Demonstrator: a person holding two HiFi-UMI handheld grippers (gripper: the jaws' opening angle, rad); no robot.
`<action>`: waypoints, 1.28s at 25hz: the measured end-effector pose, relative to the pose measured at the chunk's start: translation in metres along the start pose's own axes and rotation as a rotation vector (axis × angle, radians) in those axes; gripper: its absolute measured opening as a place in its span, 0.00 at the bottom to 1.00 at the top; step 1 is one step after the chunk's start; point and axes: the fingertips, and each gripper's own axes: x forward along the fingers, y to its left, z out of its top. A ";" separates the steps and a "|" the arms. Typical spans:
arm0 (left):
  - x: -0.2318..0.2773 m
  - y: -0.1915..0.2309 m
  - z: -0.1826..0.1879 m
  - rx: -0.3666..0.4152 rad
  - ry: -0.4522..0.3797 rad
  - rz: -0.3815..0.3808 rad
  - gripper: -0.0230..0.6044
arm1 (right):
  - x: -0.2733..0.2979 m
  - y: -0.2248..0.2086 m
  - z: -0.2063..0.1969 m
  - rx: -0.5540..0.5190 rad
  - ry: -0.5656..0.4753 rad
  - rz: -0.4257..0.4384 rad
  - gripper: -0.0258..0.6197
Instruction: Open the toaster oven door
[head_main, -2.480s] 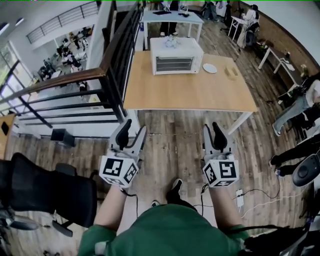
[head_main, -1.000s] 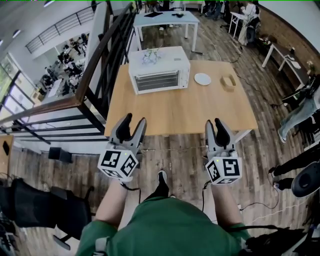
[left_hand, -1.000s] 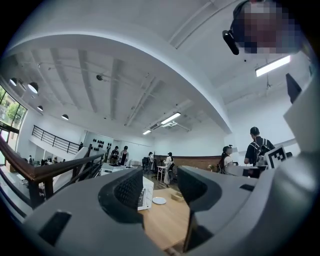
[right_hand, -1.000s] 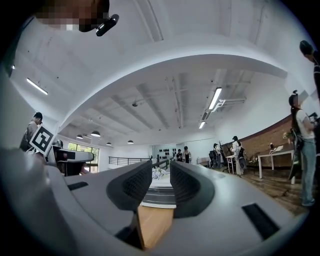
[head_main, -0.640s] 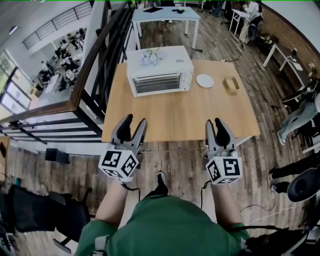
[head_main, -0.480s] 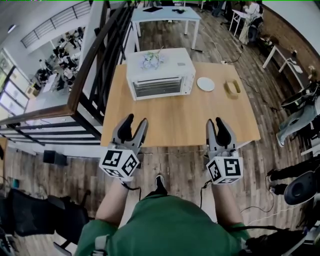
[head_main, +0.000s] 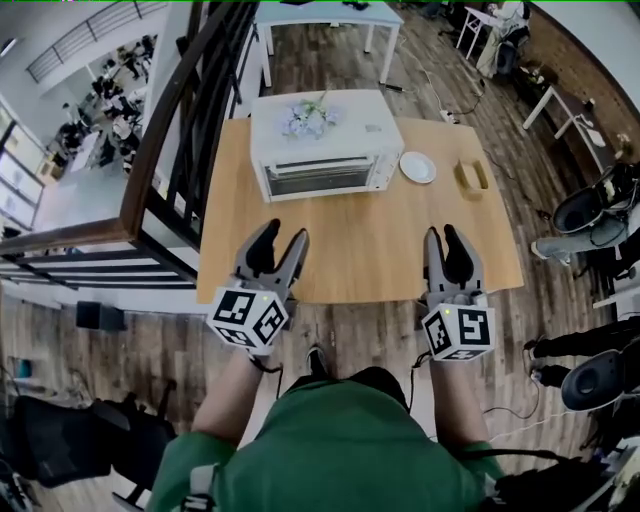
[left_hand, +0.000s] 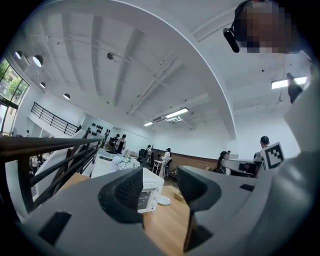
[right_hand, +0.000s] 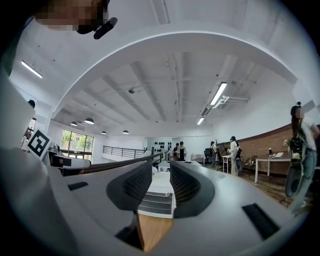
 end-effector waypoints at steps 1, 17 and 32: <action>0.004 0.002 -0.001 -0.001 0.004 -0.001 0.40 | 0.005 -0.001 -0.001 -0.003 0.003 0.001 0.24; 0.087 0.039 -0.045 -0.279 0.055 0.116 0.40 | 0.095 -0.052 -0.008 0.038 -0.013 0.122 0.24; 0.175 0.098 -0.127 -0.787 -0.032 0.304 0.40 | 0.183 -0.130 -0.031 0.063 0.016 0.235 0.24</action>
